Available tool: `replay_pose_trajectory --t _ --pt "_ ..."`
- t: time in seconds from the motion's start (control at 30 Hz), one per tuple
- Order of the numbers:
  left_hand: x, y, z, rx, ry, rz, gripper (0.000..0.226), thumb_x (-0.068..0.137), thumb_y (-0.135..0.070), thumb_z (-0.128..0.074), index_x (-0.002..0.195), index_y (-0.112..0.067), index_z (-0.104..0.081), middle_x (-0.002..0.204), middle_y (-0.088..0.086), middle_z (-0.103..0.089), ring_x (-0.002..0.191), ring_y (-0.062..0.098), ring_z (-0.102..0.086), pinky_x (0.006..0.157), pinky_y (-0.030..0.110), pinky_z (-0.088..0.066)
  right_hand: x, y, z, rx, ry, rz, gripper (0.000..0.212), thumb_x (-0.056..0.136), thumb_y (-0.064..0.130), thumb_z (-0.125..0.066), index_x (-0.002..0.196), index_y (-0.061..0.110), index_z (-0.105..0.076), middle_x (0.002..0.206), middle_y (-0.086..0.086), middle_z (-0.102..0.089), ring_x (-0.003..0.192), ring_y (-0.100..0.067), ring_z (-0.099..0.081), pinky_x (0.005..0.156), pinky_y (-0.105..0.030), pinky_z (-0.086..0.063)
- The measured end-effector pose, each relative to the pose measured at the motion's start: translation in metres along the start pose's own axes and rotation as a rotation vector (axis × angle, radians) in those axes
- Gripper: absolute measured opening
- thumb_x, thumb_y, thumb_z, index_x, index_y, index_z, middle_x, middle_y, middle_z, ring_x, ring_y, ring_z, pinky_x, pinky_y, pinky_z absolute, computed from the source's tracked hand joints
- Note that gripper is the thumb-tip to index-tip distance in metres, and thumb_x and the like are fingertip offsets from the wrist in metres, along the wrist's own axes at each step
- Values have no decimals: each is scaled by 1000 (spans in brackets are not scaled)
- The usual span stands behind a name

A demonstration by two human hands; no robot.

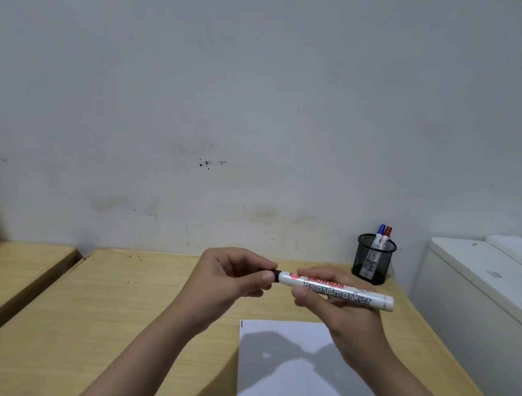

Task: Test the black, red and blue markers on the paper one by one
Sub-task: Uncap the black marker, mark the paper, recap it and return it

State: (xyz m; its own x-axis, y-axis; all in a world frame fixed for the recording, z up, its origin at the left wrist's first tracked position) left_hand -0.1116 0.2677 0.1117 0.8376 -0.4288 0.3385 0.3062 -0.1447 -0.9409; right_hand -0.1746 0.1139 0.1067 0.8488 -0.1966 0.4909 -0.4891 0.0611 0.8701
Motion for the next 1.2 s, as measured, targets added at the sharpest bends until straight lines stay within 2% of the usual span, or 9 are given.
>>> replay_pose_trajectory --t 0.33,0.47,0.57,0.63,0.73,0.83,0.9,1.03,1.2 --pt "-19 -9 1 -141 -96 -82 14 59 -9 -71 73 -9 -75 63 4 -72 59 15 -66 62 23 -57 2 15 -12 112 58 122 18 63 6 -77 79 1 -71 74 2 -70 74 -13 -66 66 -23 -54" --pt "-12 -3 8 -106 -174 -91 11 60 -13 -73 71 -15 -76 66 2 -74 64 14 -66 64 23 -57 10 -14 -17 231 8 -105 26 58 11 -82 82 14 -74 76 -1 -73 74 -15 -67 68 -28 -58" --pt "-1 4 15 -91 -260 -74 12 67 -4 -74 71 -15 -75 66 1 -74 66 15 -65 66 25 -58 14 -43 -20 382 -12 -362 36 59 13 -77 94 10 -70 80 -3 -68 72 -9 -66 66 -26 -58" --pt "6 10 24 -26 -345 -66 15 72 -1 -74 72 -16 -76 66 0 -74 66 17 -63 69 32 -56 15 -51 -11 282 -34 -433 31 63 9 -79 92 6 -69 76 -4 -65 65 -7 -64 65 -25 -58" --pt "18 13 29 123 -381 -85 13 72 -8 -77 71 -21 -75 66 -5 -74 65 12 -63 69 30 -55 20 -35 12 -85 -105 -210 20 68 -1 -78 82 12 -72 72 -4 -66 62 -9 -61 63 -18 -54" --pt "31 13 12 238 -312 -110 11 71 -10 -77 74 -20 -75 62 -12 -73 60 3 -61 62 14 -49 27 -7 22 -535 -79 186 23 69 9 -80 86 21 -72 84 6 -69 75 -7 -64 71 -15 -49" --pt "41 13 -6 272 -252 -131 10 70 -9 -78 75 -17 -75 59 -12 -71 59 1 -59 58 10 -47 35 -7 24 -728 -21 330 25 68 19 -77 93 21 -71 87 8 -69 82 -9 -64 76 -24 -51" --pt "67 16 -37 281 -173 -162 17 68 -6 -78 82 -14 -73 64 -4 -70 58 3 -59 58 12 -47 50 -19 45 -849 -26 409 27 70 18 -74 96 19 -69 82 4 -66 77 -14 -62 69 -38 -53" --pt "114 32 -86 206 -99 -147 30 72 -16 -78 100 -17 -69 80 2 -73 69 3 -65 67 12 -50 75 -22 101 -813 -141 385 51 79 11 -67 123 32 -51 82 5 -60 71 -10 -60 66 -24 -52"
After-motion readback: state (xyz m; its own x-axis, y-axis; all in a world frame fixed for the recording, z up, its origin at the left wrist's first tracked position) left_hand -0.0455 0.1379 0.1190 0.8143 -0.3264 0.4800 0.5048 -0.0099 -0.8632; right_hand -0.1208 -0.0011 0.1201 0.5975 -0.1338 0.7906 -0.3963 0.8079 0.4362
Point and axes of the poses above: each hand's wrist, its own x-axis towards the middle knuckle, its own z-axis out of the back of the hand, y = z × x, the point moved 8 cm from there along x, towards the middle knuckle
